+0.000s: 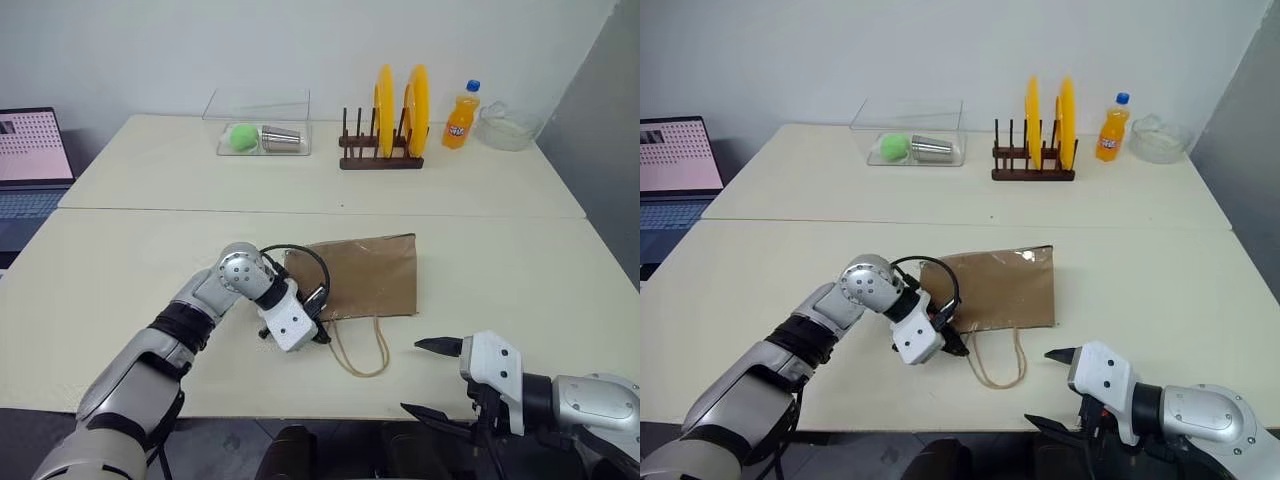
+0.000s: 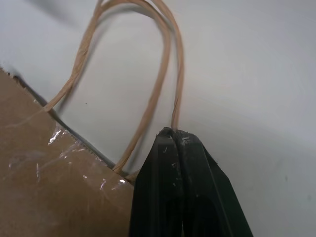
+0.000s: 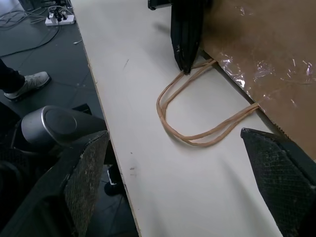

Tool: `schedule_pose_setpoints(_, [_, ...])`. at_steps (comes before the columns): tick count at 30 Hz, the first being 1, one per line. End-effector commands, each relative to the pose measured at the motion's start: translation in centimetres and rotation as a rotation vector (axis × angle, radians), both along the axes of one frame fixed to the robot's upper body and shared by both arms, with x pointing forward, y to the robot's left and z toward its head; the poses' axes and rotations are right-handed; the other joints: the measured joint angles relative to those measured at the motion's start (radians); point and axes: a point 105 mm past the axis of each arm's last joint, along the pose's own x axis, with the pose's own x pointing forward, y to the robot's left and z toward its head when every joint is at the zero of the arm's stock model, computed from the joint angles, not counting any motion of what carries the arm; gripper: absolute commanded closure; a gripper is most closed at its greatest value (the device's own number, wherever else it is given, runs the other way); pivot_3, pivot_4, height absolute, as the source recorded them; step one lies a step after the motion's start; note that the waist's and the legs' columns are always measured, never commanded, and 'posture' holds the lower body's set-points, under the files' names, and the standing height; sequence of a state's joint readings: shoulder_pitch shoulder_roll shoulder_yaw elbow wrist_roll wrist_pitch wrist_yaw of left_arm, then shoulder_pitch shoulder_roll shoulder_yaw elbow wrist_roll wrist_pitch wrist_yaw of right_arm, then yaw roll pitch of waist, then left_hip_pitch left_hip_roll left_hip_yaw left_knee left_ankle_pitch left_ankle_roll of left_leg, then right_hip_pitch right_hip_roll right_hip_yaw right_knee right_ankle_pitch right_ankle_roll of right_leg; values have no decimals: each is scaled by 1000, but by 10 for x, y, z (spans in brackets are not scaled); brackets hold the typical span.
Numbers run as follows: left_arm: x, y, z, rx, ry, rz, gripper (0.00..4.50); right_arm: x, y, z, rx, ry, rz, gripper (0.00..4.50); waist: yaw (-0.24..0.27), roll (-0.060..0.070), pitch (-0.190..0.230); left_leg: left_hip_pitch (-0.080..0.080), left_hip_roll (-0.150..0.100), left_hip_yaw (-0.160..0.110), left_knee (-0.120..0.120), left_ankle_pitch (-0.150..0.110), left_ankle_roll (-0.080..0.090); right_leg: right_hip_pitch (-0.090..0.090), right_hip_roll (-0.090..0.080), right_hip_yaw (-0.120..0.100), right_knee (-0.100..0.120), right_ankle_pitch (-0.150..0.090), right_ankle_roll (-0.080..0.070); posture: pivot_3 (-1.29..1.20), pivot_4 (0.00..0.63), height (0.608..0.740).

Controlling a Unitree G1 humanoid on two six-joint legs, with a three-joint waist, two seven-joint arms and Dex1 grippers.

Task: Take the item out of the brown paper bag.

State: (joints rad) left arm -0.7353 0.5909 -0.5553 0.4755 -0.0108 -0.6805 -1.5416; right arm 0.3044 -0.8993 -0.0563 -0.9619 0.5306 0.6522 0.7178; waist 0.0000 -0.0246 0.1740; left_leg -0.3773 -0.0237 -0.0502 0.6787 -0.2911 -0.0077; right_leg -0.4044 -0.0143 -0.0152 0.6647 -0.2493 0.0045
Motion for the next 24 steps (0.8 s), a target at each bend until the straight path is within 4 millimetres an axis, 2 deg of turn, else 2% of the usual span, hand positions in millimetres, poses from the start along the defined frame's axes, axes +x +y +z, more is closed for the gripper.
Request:
schedule_pose_setpoints(1, [1,-8,30,-110,44,55,4480,-11,12,15,12,-74,69,0,0,-1,0,-1,0,-1,0,0,0,-1,0,-1,0,0,0,0,150,740])
schedule_pose_setpoints(5, [-3,-8,46,-159,126,123,4480,-11,12,15,9,-73,72,0,-1,0,0,-1,0,-1,0,0,0,-1,0,-1,0,0,0,0,150,740])
schedule_pose_setpoints(8, [-4,-6,51,-167,160,158,4480,-11,12,14,3,-73,75,0,-1,0,0,-1,0,0,0,0,0,-1,0,0,0,0,0,0,150,740])
schedule_pose_setpoints(18, [-11,16,32,-38,62,68,4480,-10,10,12,-9,-73,73,0,0,0,0,-1,0,0,0,0,0,-1,0,0,0,0,0,0,150,740])
schedule_pose_setpoints(21, [-11,18,31,-36,72,71,3866,-10,10,12,-9,-73,71,0,0,0,0,-1,0,0,0,0,0,-1,0,0,-1,0,0,0,150,740])
schedule_pose_setpoints(24, [-11,18,29,-34,34,40,2946,-9,10,12,-10,-73,69,0,0,0,0,-1,0,0,0,0,0,-1,0,0,-1,0,0,0,150,740])
